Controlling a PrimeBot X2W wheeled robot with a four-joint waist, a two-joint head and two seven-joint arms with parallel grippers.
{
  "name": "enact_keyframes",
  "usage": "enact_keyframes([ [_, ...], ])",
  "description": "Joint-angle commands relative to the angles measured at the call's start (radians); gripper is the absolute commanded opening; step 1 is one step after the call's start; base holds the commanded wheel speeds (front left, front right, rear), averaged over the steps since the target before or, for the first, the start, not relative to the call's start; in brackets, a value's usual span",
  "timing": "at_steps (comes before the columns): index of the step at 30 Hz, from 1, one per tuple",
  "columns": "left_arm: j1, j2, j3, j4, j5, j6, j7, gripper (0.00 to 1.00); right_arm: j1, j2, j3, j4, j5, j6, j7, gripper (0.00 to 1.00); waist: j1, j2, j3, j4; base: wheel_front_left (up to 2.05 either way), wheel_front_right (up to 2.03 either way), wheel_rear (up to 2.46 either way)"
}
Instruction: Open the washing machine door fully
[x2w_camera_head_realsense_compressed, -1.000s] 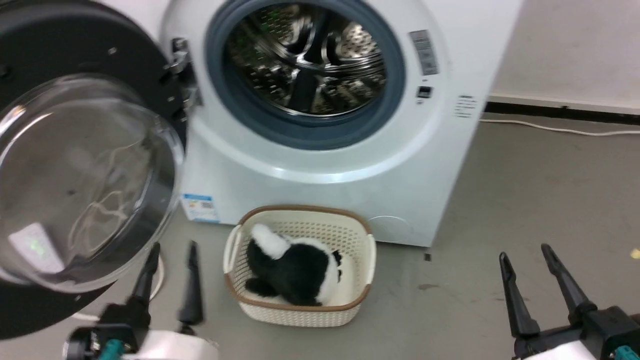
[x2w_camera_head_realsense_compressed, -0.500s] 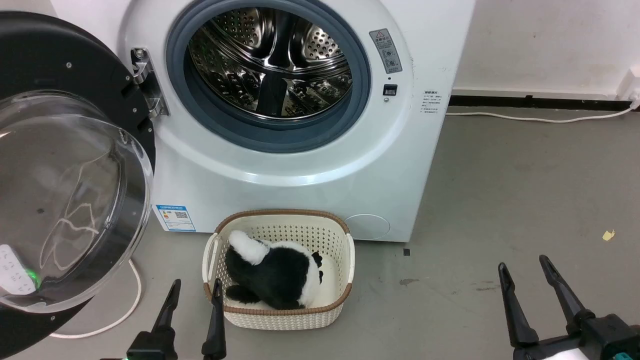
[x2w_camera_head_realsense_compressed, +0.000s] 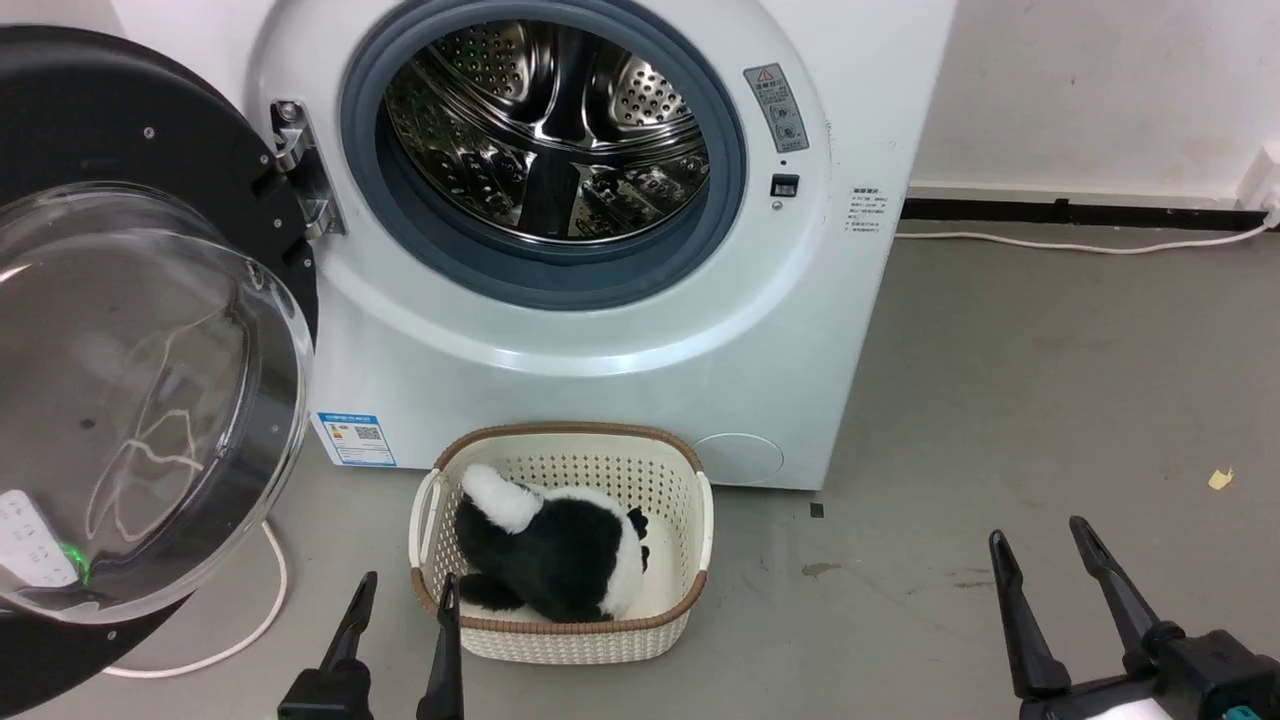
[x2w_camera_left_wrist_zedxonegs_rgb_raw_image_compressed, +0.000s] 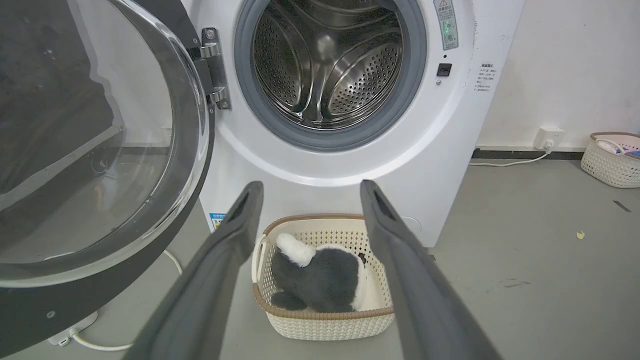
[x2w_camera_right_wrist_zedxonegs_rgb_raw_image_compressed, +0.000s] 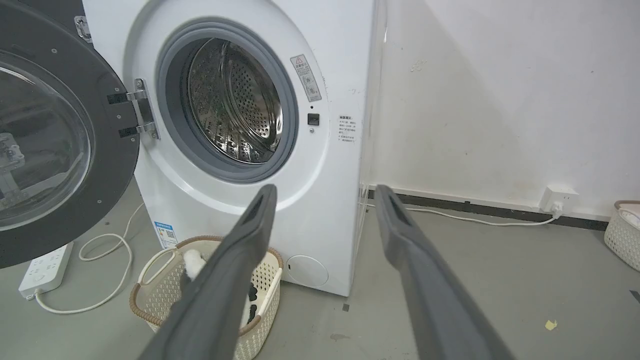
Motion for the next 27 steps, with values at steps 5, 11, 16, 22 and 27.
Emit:
enact_keyframes([
  [5,-0.009,-0.006,0.003,0.006,0.009,-0.001,-0.004,1.00,0.007,0.003,0.007,0.009,0.013,-0.001,-0.005,1.00,0.0000,0.0000,-0.003,0.005,0.00,0.00,0.00],
  [11,-0.014,-0.013,0.006,0.007,0.011,0.001,-0.004,1.00,0.004,0.003,0.009,0.012,0.013,-0.001,-0.005,1.00,0.0000,0.0000,-0.004,0.011,0.00,0.00,0.00],
  [16,-0.002,-0.017,0.005,0.010,0.000,-0.003,0.002,0.00,-0.001,0.000,0.011,0.010,0.009,0.000,0.001,0.00,0.0001,0.0000,-0.003,0.012,0.00,0.00,0.00],
  [22,-0.005,-0.019,0.009,0.007,0.004,-0.006,0.010,0.00,-0.004,0.000,0.012,0.009,0.007,0.000,0.009,0.00,0.0000,0.0000,-0.002,0.010,0.00,0.00,0.00],
  [27,-0.009,-0.022,0.015,0.003,0.010,-0.010,0.020,0.00,-0.008,0.000,0.013,0.009,0.005,0.000,0.019,0.00,0.0000,0.0000,-0.001,0.008,0.00,0.00,0.00],
])
